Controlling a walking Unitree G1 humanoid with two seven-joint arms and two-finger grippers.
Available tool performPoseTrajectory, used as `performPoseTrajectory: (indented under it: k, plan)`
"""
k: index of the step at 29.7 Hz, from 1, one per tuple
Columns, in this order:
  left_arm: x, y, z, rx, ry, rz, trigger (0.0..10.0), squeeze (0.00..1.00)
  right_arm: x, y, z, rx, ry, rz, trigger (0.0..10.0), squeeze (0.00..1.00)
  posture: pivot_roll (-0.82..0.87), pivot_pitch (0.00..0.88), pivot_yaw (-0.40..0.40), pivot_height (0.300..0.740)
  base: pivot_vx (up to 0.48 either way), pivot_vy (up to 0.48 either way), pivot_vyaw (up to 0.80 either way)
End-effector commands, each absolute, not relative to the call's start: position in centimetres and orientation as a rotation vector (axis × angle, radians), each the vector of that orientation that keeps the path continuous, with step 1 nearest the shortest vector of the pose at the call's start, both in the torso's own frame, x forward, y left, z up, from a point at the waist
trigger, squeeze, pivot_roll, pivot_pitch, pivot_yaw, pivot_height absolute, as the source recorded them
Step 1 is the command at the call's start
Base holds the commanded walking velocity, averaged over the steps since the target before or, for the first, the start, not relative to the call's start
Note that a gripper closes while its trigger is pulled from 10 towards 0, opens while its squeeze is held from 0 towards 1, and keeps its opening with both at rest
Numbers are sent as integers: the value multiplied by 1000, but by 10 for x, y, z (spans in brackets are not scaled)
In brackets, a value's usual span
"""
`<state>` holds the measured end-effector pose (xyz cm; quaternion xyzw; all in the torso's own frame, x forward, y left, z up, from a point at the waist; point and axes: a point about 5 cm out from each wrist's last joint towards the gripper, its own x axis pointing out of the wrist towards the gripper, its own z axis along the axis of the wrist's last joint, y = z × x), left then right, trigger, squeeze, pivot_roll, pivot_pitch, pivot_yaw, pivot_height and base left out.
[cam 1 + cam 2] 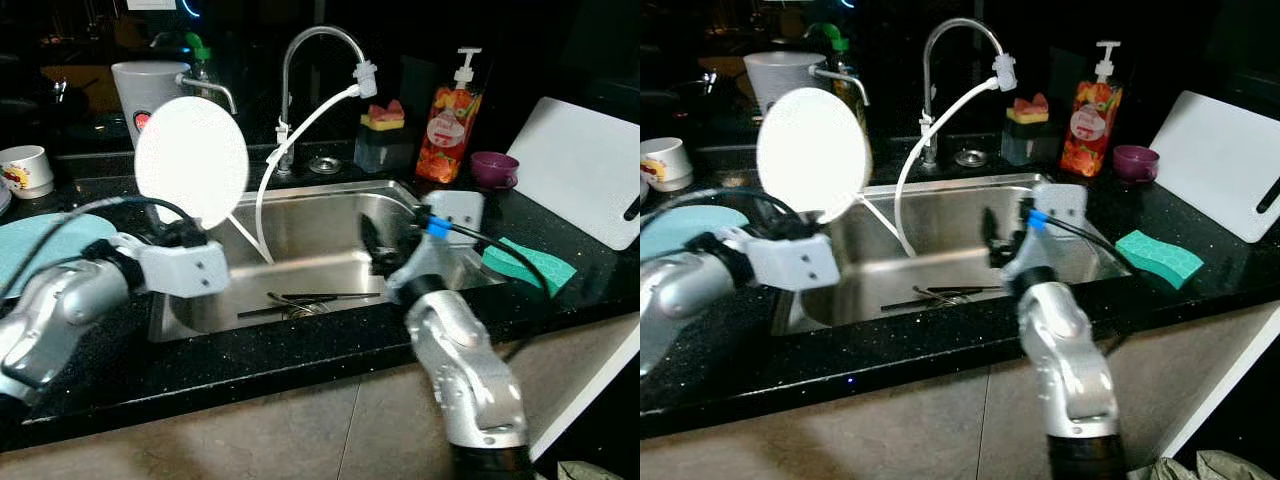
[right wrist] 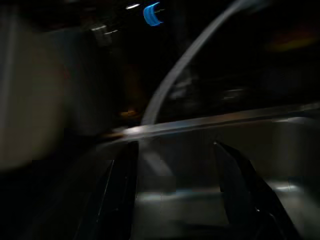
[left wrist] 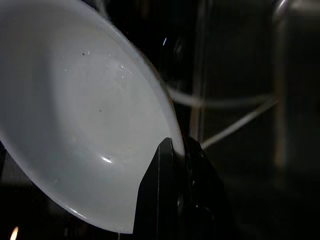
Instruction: Kitchen organization
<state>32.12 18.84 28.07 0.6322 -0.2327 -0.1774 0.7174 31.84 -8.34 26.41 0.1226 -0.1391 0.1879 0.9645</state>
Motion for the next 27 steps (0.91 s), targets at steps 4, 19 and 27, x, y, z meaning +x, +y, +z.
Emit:
performPoseTrajectory:
  k: [4, 19, 27]
  plan:
    - [316, 168, 275, 1451, -578, -493, 10000, 0, 312, -71, 268, 327, -270, 468, 10000, 0, 134, 87, -40, 740, 0, 0, 0]
    - [318, 148, 261, 1494, -599, -606, 10000, 0, 313, -73, 289, 659, -248, 548, 10000, 0, 134, 81, -46, 740, 0, 0, 0]
    - [324, 149, 259, 1523, -574, -626, 10000, 0, 303, -70, 304, 628, -321, 621, 10000, 0, 132, 80, -46, 740, 0, 0, 0]
